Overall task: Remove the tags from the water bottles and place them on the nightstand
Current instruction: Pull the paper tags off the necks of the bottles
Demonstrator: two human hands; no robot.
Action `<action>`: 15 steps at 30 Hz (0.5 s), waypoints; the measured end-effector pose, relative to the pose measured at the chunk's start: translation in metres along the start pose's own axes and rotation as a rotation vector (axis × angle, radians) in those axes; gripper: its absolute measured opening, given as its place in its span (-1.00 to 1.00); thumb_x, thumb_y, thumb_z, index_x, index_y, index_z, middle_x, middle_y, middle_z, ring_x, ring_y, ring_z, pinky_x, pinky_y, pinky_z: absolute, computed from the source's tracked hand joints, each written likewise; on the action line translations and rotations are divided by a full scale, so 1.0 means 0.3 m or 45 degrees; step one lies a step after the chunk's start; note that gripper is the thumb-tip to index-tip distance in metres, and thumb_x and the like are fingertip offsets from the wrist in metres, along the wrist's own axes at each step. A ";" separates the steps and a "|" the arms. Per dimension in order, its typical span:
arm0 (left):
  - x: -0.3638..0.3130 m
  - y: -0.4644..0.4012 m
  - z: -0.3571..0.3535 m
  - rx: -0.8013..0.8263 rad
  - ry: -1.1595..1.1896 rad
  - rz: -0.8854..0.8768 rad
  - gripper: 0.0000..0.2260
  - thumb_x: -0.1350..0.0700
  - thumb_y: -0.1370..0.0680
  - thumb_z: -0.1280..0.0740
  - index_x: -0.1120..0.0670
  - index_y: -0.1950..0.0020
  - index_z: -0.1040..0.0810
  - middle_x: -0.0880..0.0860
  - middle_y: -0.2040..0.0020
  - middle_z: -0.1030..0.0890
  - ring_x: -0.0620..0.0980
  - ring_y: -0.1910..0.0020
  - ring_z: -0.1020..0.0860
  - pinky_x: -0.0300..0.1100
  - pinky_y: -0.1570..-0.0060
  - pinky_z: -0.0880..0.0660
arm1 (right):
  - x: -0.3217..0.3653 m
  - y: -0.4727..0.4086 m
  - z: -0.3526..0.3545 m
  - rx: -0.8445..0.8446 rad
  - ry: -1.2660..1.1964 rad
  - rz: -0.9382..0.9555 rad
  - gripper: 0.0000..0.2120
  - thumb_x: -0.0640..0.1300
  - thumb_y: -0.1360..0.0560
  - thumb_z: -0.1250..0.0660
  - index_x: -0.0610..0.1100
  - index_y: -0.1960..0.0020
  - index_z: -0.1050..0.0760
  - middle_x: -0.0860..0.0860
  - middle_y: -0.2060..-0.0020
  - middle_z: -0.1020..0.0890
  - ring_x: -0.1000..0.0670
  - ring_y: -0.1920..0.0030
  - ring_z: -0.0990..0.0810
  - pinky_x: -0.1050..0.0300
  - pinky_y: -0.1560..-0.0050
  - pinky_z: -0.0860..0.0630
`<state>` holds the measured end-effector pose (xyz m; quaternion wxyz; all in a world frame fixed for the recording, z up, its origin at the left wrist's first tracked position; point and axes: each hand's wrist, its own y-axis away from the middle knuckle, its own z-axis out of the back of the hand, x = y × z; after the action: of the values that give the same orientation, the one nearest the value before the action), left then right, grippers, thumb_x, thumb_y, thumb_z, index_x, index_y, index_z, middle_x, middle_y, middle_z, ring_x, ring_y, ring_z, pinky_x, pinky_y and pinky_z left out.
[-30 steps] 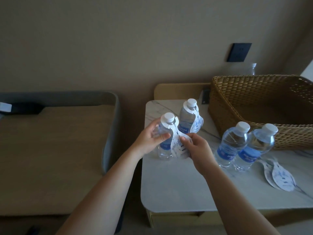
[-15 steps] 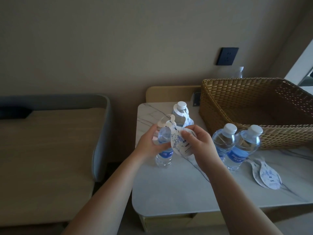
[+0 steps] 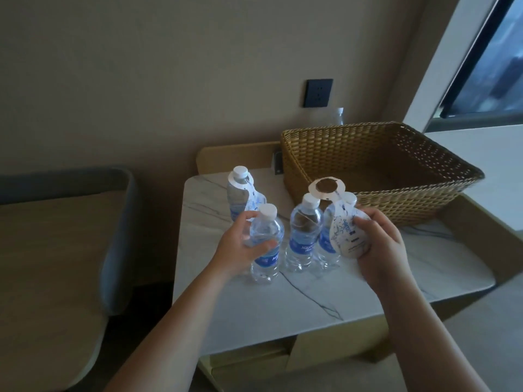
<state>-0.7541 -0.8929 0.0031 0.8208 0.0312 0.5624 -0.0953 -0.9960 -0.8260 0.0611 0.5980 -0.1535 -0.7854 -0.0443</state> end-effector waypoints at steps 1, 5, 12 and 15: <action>-0.003 0.000 -0.019 -0.016 0.009 -0.005 -0.50 -0.29 -0.18 -0.48 -0.46 -0.05 -0.36 -0.15 -0.11 -0.58 -0.10 -0.09 -0.59 -0.16 -0.07 -0.53 | 0.000 0.005 0.055 -0.049 0.006 0.016 -0.86 -0.32 -0.52 -0.19 -0.19 0.13 -0.50 0.01 0.34 -0.61 0.08 0.33 -0.58 0.27 0.37 -0.49; -0.012 0.014 -0.049 -0.113 0.056 -0.011 -0.52 -0.23 -0.19 -0.50 -0.46 -0.03 -0.39 -0.14 -0.10 -0.61 -0.09 -0.08 -0.61 -0.01 -0.12 -0.55 | -0.065 -0.004 0.253 -0.284 -0.078 -0.136 -0.84 -0.28 -0.49 -0.22 -0.12 0.21 -0.50 -0.01 0.38 -0.60 0.03 0.37 -0.58 0.22 0.41 -0.50; -0.040 0.047 -0.099 -0.226 0.035 0.015 -0.37 -0.27 -0.20 -0.48 -0.18 -0.21 -0.40 0.08 -0.20 -0.57 0.12 -0.10 -0.59 0.18 -0.14 -0.52 | -0.266 -0.090 0.469 -0.411 0.365 -0.385 -0.96 -0.19 -0.47 -0.36 -0.10 0.14 -0.58 -0.10 0.23 -0.63 -0.10 0.22 -0.59 0.03 0.19 -0.52; -0.043 0.056 -0.113 -0.275 -0.011 0.021 -0.38 -0.23 -0.25 -0.50 -0.14 -0.24 -0.39 0.05 -0.19 -0.57 0.09 -0.10 -0.59 0.14 -0.13 -0.53 | -0.310 -0.127 0.496 -0.373 0.719 -0.343 -0.92 -0.17 -0.47 -0.38 -0.11 0.05 -0.61 -0.05 0.20 -0.66 -0.07 0.17 -0.61 0.07 0.16 -0.54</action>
<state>-0.7865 -0.8695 0.0016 0.8225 -0.0533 0.5656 -0.0276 -1.1228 -0.8419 -0.0651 0.7522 -0.1144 -0.5874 -0.2757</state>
